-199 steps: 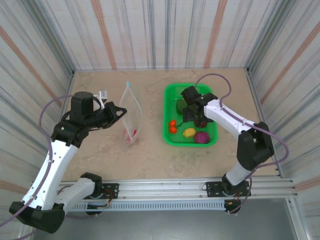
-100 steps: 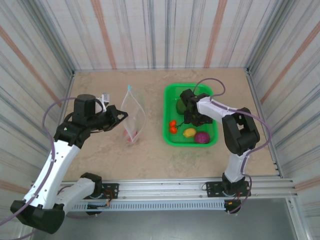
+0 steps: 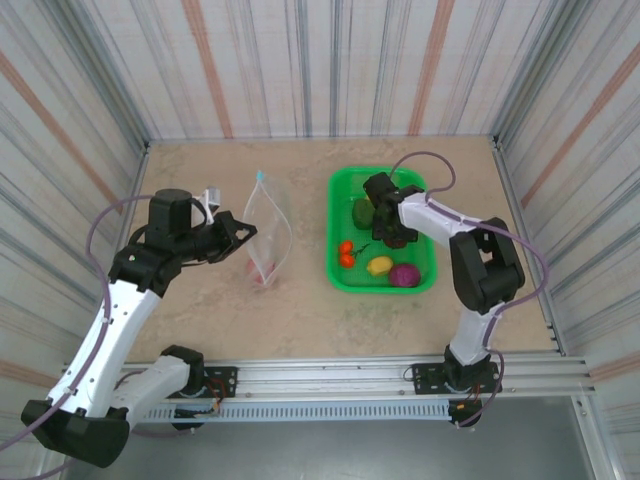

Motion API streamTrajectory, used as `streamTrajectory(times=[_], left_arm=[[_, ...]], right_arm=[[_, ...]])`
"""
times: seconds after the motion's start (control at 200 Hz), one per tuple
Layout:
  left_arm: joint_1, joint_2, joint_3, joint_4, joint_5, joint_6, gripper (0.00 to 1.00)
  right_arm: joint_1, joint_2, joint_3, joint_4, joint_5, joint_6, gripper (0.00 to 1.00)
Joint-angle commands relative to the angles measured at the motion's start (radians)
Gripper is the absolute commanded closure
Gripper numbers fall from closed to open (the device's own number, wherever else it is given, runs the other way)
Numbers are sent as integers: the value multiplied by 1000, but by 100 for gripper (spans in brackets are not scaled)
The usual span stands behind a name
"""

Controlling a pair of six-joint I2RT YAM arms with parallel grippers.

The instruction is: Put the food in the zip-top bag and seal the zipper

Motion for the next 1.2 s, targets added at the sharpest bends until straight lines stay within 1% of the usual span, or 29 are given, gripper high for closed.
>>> streamTrajectory(times=[0.0, 0.115, 0.215, 0.326, 0.456, 0.541, 0.656, 0.741, 0.826, 0.932, 1.197], left_arm=[[7, -5, 48, -60, -8, 62, 100], [6, -1, 87, -79, 3, 72, 100], [6, 4, 127, -94, 8, 78, 100], [3, 11, 155, -94, 21, 73, 100], [-3, 19, 162, -92, 22, 57, 100], [-21, 26, 160, -86, 10, 49, 100], [-40, 35, 160, -72, -5, 35, 100], [-47, 41, 156, -59, -11, 18, 100], [-54, 48, 151, -44, -17, 4, 100], [-65, 57, 148, -29, -24, -3, 100], [-65, 59, 147, -11, -35, -10, 100]], right_arm=[[23, -154, 3, -43, -15, -6, 32], [56, -290, 26, -71, -64, -12, 32], [94, -407, 52, -53, -160, -11, 33], [149, -473, 133, -40, -299, -24, 34], [235, -474, 278, -35, -395, 1, 34], [280, -442, 367, -13, -463, 42, 34], [329, -383, 447, 47, -560, 118, 34], [383, -314, 542, 24, -557, 128, 34], [419, -258, 588, 37, -573, 156, 33], [444, -215, 590, 87, -604, 208, 34], [523, -167, 586, 83, -524, 220, 34]])
